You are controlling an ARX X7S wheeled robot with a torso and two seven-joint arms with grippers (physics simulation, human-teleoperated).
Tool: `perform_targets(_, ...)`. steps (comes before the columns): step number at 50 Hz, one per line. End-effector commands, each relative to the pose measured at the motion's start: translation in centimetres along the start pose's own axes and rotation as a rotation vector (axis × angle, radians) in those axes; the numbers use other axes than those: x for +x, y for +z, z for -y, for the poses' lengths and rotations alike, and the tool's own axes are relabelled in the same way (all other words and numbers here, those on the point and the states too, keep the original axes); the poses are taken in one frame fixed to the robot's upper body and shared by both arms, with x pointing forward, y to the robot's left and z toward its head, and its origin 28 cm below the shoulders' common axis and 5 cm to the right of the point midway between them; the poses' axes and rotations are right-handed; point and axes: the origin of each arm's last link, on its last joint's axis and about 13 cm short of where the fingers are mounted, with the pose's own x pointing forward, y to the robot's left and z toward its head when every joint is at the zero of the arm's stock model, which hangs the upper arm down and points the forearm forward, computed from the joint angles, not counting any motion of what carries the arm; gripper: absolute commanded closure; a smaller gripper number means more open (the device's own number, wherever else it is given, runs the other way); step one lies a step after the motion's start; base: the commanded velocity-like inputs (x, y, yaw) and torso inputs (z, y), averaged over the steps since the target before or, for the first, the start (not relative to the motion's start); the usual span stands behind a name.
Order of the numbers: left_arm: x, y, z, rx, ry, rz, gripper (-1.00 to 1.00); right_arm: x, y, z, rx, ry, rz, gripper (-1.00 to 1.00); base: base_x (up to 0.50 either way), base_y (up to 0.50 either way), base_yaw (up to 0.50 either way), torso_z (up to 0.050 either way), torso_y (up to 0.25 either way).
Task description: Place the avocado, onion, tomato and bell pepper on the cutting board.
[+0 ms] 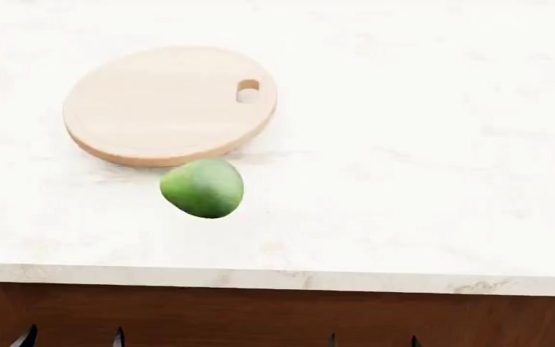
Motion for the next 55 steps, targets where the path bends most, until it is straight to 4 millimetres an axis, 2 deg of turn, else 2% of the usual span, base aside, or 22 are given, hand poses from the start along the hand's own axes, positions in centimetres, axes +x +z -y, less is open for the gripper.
perform_targets(1, 0.0, 0.0, 0.0, 0.000, 0.000, 0.000, -1.00, 0.0, 0.0, 0.0, 0.000, 0.000, 0.000, -1.00, 0.00, 0.00, 0.00, 0.000, 0.000)
perform_targets(6, 0.9, -0.2, 0.6, -0.001, -0.004, 0.027, -1.00, 0.6, -0.6, -0.6, 0.005, 0.022, 0.006, -1.00, 0.00, 0.00, 0.00, 0.000, 0.000)
perform_targets(23, -0.7, 0.4, 1.0, 0.012, -0.018, 0.075, -1.00, -0.5, -1.0, -0.7, 0.007, 0.015, -0.017, -1.00, 0.00, 0.00, 0.00, 0.000, 0.000)
perform_targets(34, -0.9, 0.2, 1.2, 0.051, -0.020, 0.057, -1.00, -0.6, -1.1, -0.7, 0.006, 0.018, -0.026, -1.00, 0.00, 0.00, 0.00, 0.000, 0.000)
perform_targets(48, -0.8, 0.4, 0.9, -0.021, -0.029, 0.084, -1.00, -0.5, -1.2, -0.7, 0.007, 0.018, -0.034, -1.00, 0.00, 0.00, 0.00, 0.000, 0.000)
perform_targets(55, -0.6, 0.4, 0.9, -0.004, -0.022, 0.073, -1.00, -0.5, -1.1, -0.7, 0.007, 0.020, -0.036, -1.00, 0.00, 0.00, 0.00, 0.050, 0.071)
